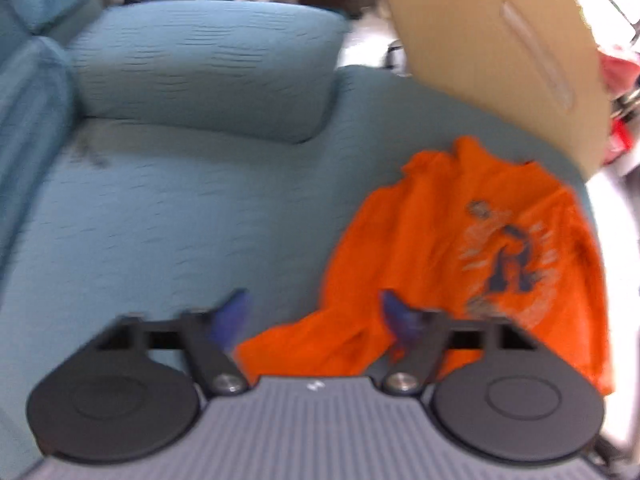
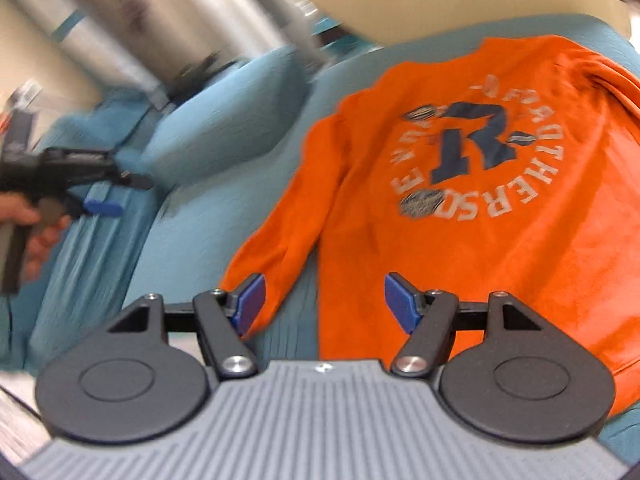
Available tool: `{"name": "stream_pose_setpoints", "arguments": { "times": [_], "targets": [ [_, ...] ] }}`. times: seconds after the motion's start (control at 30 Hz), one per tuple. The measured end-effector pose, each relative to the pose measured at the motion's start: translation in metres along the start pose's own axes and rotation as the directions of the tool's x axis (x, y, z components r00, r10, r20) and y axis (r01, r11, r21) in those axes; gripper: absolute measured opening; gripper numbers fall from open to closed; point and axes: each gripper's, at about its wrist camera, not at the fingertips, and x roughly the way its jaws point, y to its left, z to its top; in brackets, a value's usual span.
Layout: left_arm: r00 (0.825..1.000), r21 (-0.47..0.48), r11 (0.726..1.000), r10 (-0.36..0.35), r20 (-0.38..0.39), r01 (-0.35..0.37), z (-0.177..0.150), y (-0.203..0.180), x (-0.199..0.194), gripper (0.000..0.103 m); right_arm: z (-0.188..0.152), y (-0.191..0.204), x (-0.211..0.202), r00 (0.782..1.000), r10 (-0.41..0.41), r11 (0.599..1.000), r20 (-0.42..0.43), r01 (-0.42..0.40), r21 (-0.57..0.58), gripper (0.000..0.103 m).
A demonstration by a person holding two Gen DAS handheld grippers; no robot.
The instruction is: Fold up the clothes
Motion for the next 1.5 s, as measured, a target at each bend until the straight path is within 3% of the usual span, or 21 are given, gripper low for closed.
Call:
{"name": "stream_pose_setpoints", "arguments": {
  "times": [0.07,0.17,0.27,0.33,0.43,0.5,0.53,0.63,0.7,0.8,0.9,0.97,1.07,1.1,1.13,1.17,1.37,1.5],
  "targets": [
    [0.999,0.072,0.997,0.041,-0.013,-0.04,-0.011,0.001,-0.003,0.1,-0.003,0.0,-0.01,0.998,0.037,0.999,-0.059,-0.036,0.02,0.069],
    [0.99,0.275,0.956,0.126,-0.064,-0.104,-0.024,-0.002,0.012,0.1,-0.007,0.006,-0.02,0.985,0.092,0.99,-0.147,-0.075,0.121,0.07],
    [0.987,0.472,0.871,0.163,-0.013,-0.138,-0.039,-0.004,0.027,0.1,-0.011,0.016,-0.012,0.974,0.165,0.969,-0.152,-0.131,0.209,0.071],
    [0.992,0.58,0.805,0.119,0.048,-0.125,-0.048,-0.006,0.042,0.1,-0.02,0.021,0.008,0.968,0.211,0.945,-0.135,-0.167,0.28,0.07],
    [0.998,0.648,0.76,0.033,0.05,-0.057,-0.061,-0.002,0.078,0.098,-0.039,0.028,0.063,0.962,0.246,0.911,-0.119,-0.188,0.366,0.07],
    [0.998,0.646,0.761,-0.059,-0.022,0.06,-0.059,0.008,0.119,0.09,-0.051,0.032,0.103,0.964,0.243,0.895,-0.108,-0.179,0.409,0.063],
    [0.997,0.648,0.758,-0.073,-0.037,0.08,-0.057,0.007,0.128,0.083,-0.056,0.033,0.121,0.965,0.241,0.883,-0.101,-0.175,0.435,0.059],
    [0.987,0.655,0.738,-0.104,-0.124,0.16,-0.052,0.011,0.178,0.066,-0.07,0.03,0.16,0.971,0.237,0.821,-0.039,-0.179,0.542,0.058],
    [0.979,0.615,0.761,-0.142,-0.148,0.204,-0.047,0.02,0.194,0.061,-0.081,0.027,0.191,0.972,0.237,0.759,-0.005,-0.182,0.625,0.058],
    [0.961,0.543,0.794,-0.193,-0.2,0.272,-0.041,0.031,0.208,0.042,-0.093,0.028,0.219,0.97,0.243,0.71,0.006,-0.182,0.68,0.057],
    [0.951,0.46,0.838,-0.205,-0.233,0.293,-0.038,0.035,0.218,0.04,-0.107,0.029,0.249,0.963,0.27,0.632,0.017,-0.191,0.751,0.058],
    [0.952,0.441,0.851,-0.199,-0.231,0.285,-0.039,0.034,0.217,0.031,-0.11,0.03,0.261,0.961,0.276,0.6,0.03,-0.197,0.775,0.058],
    [0.952,0.384,0.879,-0.206,-0.227,0.282,-0.042,0.035,0.212,0.02,-0.107,0.035,0.275,0.963,0.266,0.584,0.039,-0.194,0.788,0.057],
    [0.948,0.334,0.897,-0.221,-0.229,0.29,-0.044,0.04,0.208,0.019,-0.104,0.038,0.279,0.963,0.267,0.586,0.038,-0.193,0.787,0.04],
    [0.944,0.283,0.912,-0.236,-0.23,0.296,-0.046,0.044,0.204,0.017,-0.1,0.041,0.279,0.965,0.263,0.615,0.016,-0.18,0.768,0.013],
    [0.941,0.236,0.924,-0.249,-0.23,0.302,-0.048,0.048,0.2,0.017,-0.096,0.044,0.279,0.966,0.258,0.644,-0.006,-0.167,0.747,0.009],
    [0.931,0.062,0.944,-0.308,-0.194,0.325,-0.065,0.069,0.15,0.014,-0.069,0.064,0.237,0.949,0.31,0.789,-0.056,-0.224,0.573,0.008],
    [0.914,-0.133,0.92,-0.384,-0.127,0.368,-0.094,0.088,0.084,0.014,-0.046,0.091,0.174,0.922,0.372,0.853,-0.11,-0.293,0.431,0.007]
  ]
}}
